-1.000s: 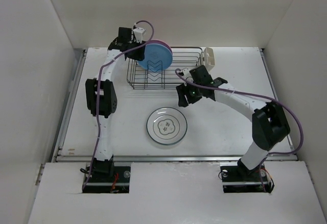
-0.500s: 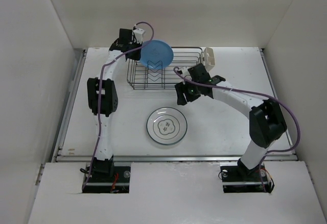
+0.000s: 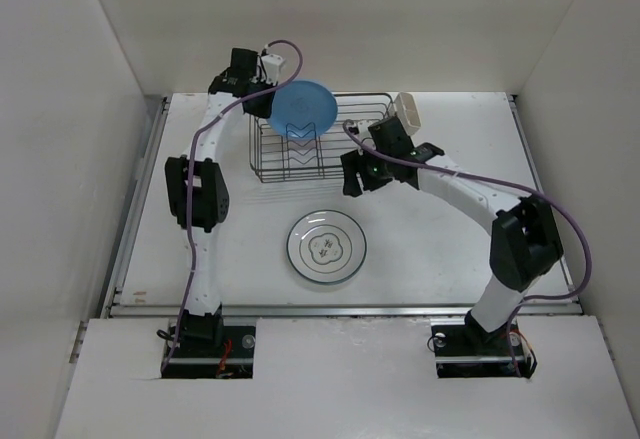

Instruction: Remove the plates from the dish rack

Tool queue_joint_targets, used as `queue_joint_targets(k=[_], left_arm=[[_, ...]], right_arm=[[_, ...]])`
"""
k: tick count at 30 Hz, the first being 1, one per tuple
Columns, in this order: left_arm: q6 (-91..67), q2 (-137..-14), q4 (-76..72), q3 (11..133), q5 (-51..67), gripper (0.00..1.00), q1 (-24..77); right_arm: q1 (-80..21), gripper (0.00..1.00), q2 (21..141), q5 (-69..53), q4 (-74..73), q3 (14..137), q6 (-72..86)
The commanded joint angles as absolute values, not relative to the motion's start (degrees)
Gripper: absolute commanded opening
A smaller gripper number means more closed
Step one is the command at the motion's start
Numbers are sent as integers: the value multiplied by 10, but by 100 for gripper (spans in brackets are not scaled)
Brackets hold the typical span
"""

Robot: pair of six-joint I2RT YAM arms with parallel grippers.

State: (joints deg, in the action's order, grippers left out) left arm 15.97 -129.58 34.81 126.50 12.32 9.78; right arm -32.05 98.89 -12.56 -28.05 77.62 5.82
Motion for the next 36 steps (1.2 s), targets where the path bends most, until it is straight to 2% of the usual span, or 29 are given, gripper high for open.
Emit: queue_joint_targets(k=[1,7,11,15,19,22,26,29,30,33,36], left_arm=[[104,-1193,330,1324,177,0,98],[98,-1187,317,1316,150,0,98],[130,-1187,306,1275,129,0,98],[130,-1193,306,1253,142,0,98],[117,-1193,306,1248,156,0,98],[117,-1198,301,1231,156,0,98],[117,-1209,301,1225,149,0,93],[117,-1222,301,1230,143,0,93],[117,-1229,301,1241,143,0,93],[111,-1242,308,1254,143,0,93],[111,-1242,308,1254,143,0,93]], right_arm=[[-323,72,936,-92,-224,802,90],[-323,75,930,-77,-217,802,102],[-323,75,950,-38,-155,815,115],[-311,77,1026,18,-118,916,115],[-292,76,1136,12,-112,1081,115],[-292,75,1205,6,-78,1124,115],[-281,70,1282,61,-72,1228,127],[-281,62,1317,69,-58,1255,127],[-275,57,1328,45,-48,1255,127],[-275,51,1342,-19,-34,1255,133],[-275,35,1347,-19,-29,1247,140]])
